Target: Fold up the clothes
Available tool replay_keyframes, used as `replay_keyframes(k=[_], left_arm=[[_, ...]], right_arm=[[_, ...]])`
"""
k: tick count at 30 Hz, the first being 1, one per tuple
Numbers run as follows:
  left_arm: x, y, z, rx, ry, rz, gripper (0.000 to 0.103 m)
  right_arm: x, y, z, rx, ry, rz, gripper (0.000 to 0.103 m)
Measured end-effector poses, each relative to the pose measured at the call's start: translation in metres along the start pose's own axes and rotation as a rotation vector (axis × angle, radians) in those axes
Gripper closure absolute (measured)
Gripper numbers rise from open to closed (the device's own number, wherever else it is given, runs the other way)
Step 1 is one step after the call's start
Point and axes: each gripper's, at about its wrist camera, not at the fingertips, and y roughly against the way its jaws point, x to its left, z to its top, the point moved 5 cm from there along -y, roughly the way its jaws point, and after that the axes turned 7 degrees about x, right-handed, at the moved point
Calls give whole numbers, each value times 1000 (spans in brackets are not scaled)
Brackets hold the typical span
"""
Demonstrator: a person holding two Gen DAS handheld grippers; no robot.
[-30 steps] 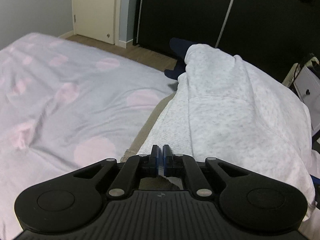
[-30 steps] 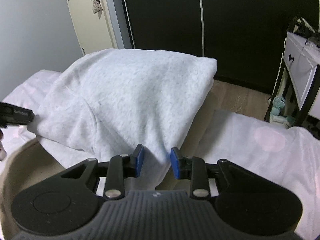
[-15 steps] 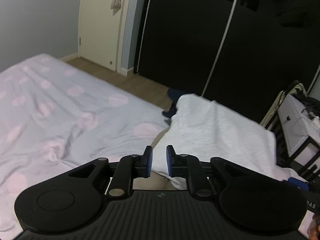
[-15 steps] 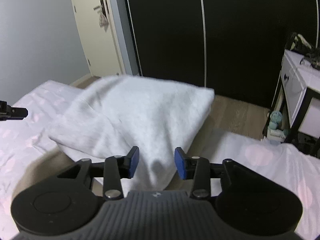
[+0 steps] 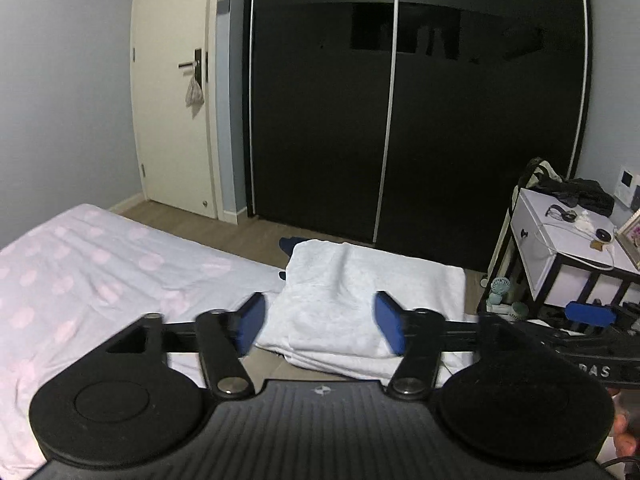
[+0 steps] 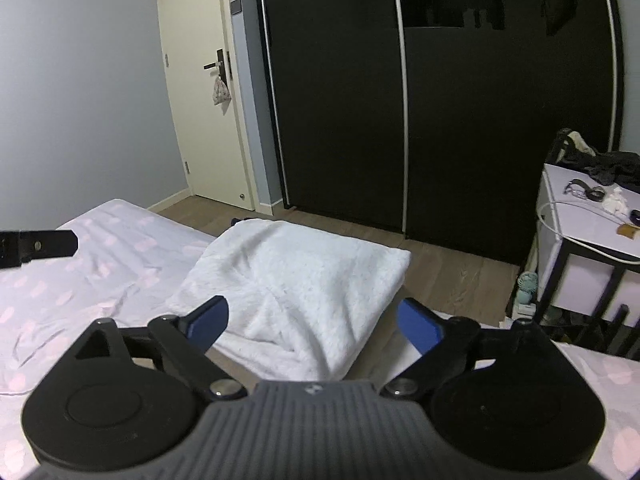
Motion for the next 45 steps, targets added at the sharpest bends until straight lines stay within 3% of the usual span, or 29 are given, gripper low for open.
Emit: replay_keyframes(k=[6,14,26,45], left_arm=[[-28,20,-34,-2,-69,80,30],[-40,42,-73,9,-20,127,29],[-50,67,-96,22,108,97,29],[-83,79,-107,29,104,160,29]], right_arm=[[5,34,-17,0,12,-36,5],[6,66,-39,24,14,-45,5],[-2,105,-68,16,50,-15,5],[-20,128,-76,-55,53,44,3]])
